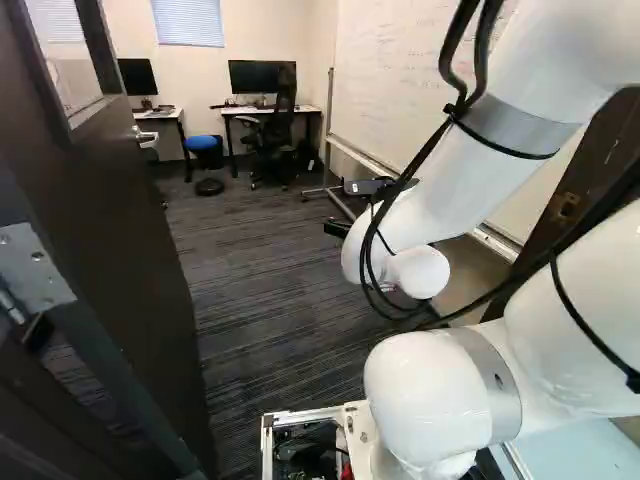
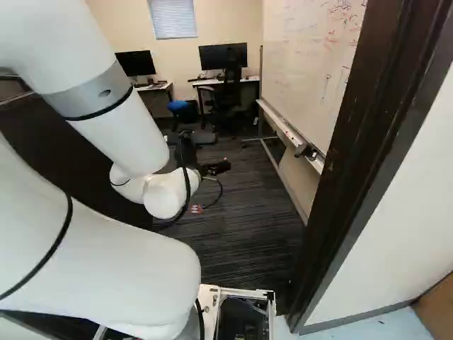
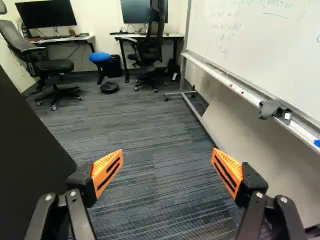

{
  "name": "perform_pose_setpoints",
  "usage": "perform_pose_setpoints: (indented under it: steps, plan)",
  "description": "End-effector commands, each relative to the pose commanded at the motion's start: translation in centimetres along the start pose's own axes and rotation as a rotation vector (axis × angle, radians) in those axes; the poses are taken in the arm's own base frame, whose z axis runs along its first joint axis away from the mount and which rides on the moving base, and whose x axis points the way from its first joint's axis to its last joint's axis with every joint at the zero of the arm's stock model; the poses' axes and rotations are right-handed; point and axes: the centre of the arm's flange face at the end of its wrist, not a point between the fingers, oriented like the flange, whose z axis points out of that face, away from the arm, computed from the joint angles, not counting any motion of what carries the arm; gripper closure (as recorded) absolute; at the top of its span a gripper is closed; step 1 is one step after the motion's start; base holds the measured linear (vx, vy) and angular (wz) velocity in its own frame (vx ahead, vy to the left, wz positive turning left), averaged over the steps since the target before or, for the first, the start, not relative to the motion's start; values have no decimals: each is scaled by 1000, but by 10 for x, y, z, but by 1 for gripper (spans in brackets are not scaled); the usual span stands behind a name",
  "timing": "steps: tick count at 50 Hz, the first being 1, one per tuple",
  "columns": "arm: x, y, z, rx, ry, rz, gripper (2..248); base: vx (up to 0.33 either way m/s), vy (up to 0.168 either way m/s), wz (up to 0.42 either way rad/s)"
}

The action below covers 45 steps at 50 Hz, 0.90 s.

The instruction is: Open the door and move inside

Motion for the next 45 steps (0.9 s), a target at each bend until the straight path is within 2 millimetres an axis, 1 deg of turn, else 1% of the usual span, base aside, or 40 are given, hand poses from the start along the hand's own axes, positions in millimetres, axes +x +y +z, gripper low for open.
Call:
perform_pose_setpoints:
  steps: [45]
  plan:
    - [0,0,0,0,0,0,3,120,-1,-8]
